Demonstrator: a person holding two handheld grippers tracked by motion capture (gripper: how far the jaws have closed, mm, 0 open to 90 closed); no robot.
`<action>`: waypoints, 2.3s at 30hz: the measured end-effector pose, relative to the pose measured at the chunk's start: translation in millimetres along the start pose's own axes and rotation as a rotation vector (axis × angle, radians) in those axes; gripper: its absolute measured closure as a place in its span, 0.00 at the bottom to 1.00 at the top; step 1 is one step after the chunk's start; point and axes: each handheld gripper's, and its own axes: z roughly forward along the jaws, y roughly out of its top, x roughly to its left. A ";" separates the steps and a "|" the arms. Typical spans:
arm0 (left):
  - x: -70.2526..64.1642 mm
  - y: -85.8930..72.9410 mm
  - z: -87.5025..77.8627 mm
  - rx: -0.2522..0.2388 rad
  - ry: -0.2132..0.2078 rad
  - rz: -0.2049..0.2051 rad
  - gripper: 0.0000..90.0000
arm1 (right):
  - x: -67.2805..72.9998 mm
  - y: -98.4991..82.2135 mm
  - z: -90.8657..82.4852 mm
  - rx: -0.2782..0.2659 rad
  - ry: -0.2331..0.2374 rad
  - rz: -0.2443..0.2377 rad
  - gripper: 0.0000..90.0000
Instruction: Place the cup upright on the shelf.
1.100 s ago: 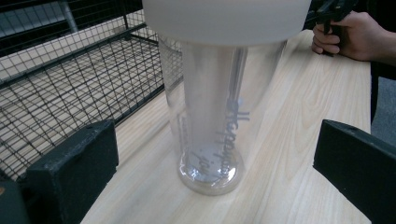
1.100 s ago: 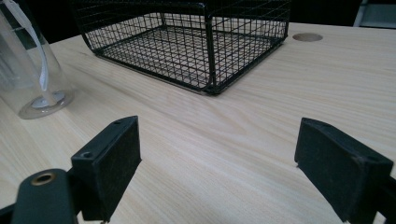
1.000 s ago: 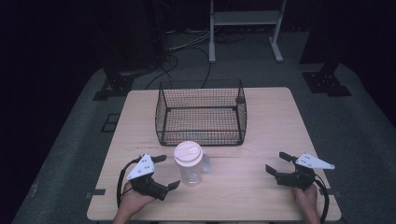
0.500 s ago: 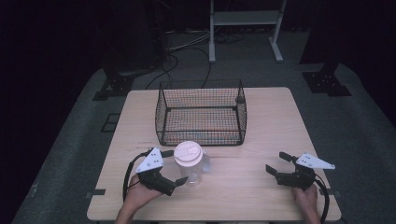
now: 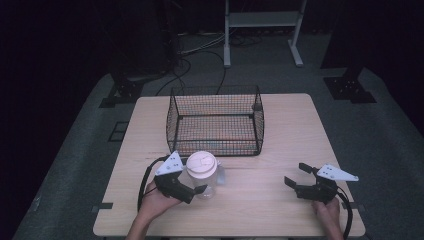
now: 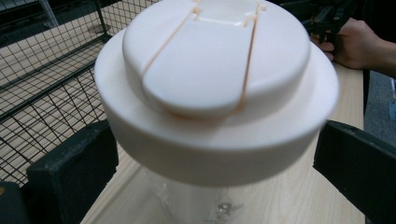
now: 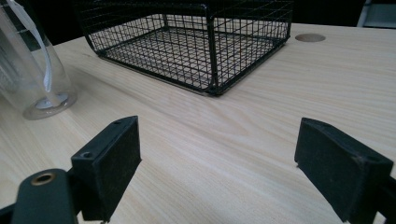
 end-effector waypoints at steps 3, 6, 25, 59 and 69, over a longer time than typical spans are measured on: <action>-0.8 5.8 3.4 0.012 -0.005 0.009 0.00 | 0.0 0.0 0.0 0.000 0.000 0.000 0.15; -0.7 9.6 4.6 0.021 0.002 0.011 0.00 | -0.1 0.0 0.0 0.001 0.001 -0.003 0.15; 3.3 23.4 13.9 0.066 0.006 0.021 0.05 | 0.1 0.1 -0.2 0.001 0.004 -0.002 0.15; 14.3 96.6 19.3 0.175 -0.083 0.095 0.06 | -1.5 0.2 -0.7 -0.013 0.003 0.009 0.15; 30.5 137.2 18.0 0.144 -0.149 0.074 0.06 | -1.9 0.4 -0.8 -0.021 -0.008 0.014 0.15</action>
